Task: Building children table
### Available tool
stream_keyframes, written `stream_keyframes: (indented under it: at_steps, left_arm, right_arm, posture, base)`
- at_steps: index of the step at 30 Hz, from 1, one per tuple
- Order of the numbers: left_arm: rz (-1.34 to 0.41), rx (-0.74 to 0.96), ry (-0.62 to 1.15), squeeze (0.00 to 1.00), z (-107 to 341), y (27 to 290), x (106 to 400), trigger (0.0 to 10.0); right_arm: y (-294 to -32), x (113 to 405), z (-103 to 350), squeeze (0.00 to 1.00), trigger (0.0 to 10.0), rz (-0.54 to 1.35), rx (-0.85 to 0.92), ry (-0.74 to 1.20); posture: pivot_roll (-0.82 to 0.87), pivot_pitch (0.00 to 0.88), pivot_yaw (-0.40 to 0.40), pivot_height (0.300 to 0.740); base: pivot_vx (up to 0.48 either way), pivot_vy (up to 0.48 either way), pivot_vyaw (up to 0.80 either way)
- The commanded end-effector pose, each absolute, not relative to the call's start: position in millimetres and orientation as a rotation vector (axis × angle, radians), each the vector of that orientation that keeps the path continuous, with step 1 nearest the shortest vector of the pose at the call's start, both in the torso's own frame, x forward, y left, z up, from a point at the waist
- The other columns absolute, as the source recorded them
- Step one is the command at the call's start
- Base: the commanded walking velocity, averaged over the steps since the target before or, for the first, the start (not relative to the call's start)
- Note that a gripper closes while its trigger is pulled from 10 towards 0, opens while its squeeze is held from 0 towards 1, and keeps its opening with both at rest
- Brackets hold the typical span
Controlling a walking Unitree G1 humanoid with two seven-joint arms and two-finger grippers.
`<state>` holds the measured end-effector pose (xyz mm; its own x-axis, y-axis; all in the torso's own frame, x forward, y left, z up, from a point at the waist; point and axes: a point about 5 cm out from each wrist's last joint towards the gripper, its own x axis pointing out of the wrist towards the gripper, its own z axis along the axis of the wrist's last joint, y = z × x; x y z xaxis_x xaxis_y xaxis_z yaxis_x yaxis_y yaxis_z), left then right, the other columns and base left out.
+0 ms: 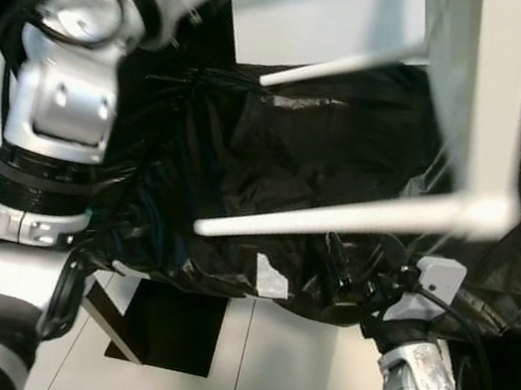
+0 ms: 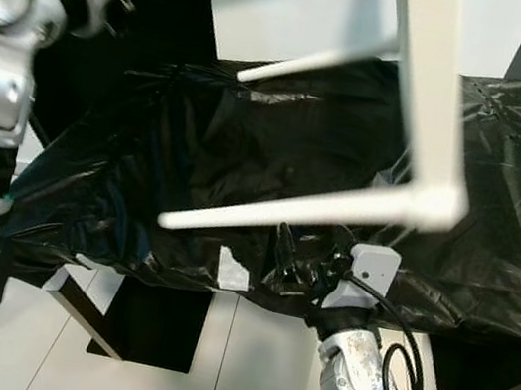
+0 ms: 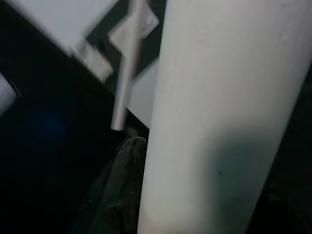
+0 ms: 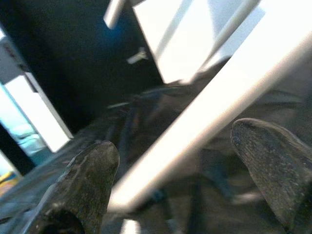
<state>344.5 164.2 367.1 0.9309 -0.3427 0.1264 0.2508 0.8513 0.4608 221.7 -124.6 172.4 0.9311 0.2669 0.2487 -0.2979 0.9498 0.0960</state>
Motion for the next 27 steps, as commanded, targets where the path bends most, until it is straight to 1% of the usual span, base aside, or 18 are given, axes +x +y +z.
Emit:
stream_keyframes:
  at_steps: [1, 6, 9, 13, 15, 16, 17, 18, 19, 21, 23, 24, 25, 27]
  left_arm:
    - [-0.285, 0.297, -0.114, 0.0, 350, 177, 352, 10.0]
    - [-0.327, 0.263, -0.076, 0.0, 337, 173, 353, 10.0]
    - [-0.37, 0.336, -0.069, 0.0, 328, 166, 350, 10.0]
    - [-0.49, 0.374, -0.017, 0.0, 302, 158, 340, 10.0]
    - [-0.547, 0.351, -0.004, 0.0, 295, 158, 335, 10.0]
    - [-0.618, 0.321, 0.009, 0.0, 287, 163, 328, 10.0]
    - [-0.649, 0.329, 0.011, 0.0, 283, 165, 325, 10.0]
    - [-0.703, 0.289, 0.025, 0.0, 273, 171, 318, 10.0]
    - [-0.728, 0.25, 0.042, 0.0, 266, 177, 314, 10.0]
    - [-0.762, 0.238, 0.065, 0.0, 255, 181, 308, 10.0]
    - [-0.745, 0.151, 0.109, 0.0, 244, 181, 309, 10.0]
    - [-0.674, 0.112, 0.139, 0.21, 237, 183, 315, 10.0]
    - [-0.635, 0.074, 0.16, 1.0, 232, 184, 318, 10.0]
    - [-0.63, 0.086, 0.136, 1.0, 233, 183, 318, 10.0]
  right_arm:
    - [-116, 220, 176, 0.0, 10.0, 0.345, 0.156, -0.24]
    - [-108, 217, 183, 0.0, 10.0, 0.409, 0.157, -0.258]
    - [-110, 217, 185, 0.0, 10.0, 0.406, 0.151, -0.261]
    - [-114, 217, 185, 0.0, 10.0, 0.383, 0.127, -0.253]
    - [-115, 216, 182, 0.0, 10.0, 0.38, 0.117, -0.241]
    - [-115, 217, 181, 0.0, 10.0, 0.381, 0.112, -0.231]
    - [-116, 217, 180, 0.0, 10.0, 0.381, 0.11, -0.228]
    - [-116, 218, 179, 0.0, 10.0, 0.381, 0.106, -0.224]
    - [-116, 218, 179, 0.0, 10.0, 0.381, 0.102, -0.22]
    - [-117, 219, 178, 0.0, 10.0, 0.383, 0.096, -0.214]
    - [-117, 221, 178, 0.0, 10.0, 0.394, 0.089, -0.213]
    - [-117, 223, 179, 0.0, 10.0, 0.402, 0.083, -0.215]
    - [-117, 223, 179, 0.0, 10.0, 0.409, 0.079, -0.215]
    - [-118, 224, 179, 0.0, 10.0, 0.408, 0.081, -0.215]
  posture:
    - [0.03, 0.0, 0.064, 0.74]
    - [0.02, 0.0, 0.067, 0.74]
    - [0.02, 0.0, 0.069, 0.74]
    - [0.01, 0.002, 0.067, 0.74]
    - [0.0, 0.006, 0.066, 0.74]
    - [0.0, 0.007, 0.065, 0.74]
    - [0.0, 0.008, 0.064, 0.74]
    - [0.0, 0.007, 0.063, 0.74]
    - [0.0, 0.008, 0.061, 0.74]
    - [0.0, 0.009, 0.059, 0.74]
    - [0.0, 0.008, 0.053, 0.74]
    - [0.0, 0.008, 0.052, 0.74]
    - [0.0, 0.007, 0.05, 0.74]
    - [0.0, 0.004, 0.05, 0.74]
  base:
    - [0.0, 0.0, 0.0]
    - [0.0, 0.0, 0.0]
    - [0.0, 0.0, 0.0]
    - [0.0, 0.0, 0.0]
    - [0.0, 0.0, 0.0]
    - [0.0, 0.0, 0.0]
    - [0.0, 0.0, 0.0]
    - [0.0, 0.0, 0.0]
    - [0.0, 0.0, 0.0]
    - [0.0, 0.0, 0.0]
    - [0.0, 0.0, 0.0]
    - [0.0, 0.0, 0.0]
    - [0.0, 0.0, 0.0]
    - [0.0, 0.0, 0.0]
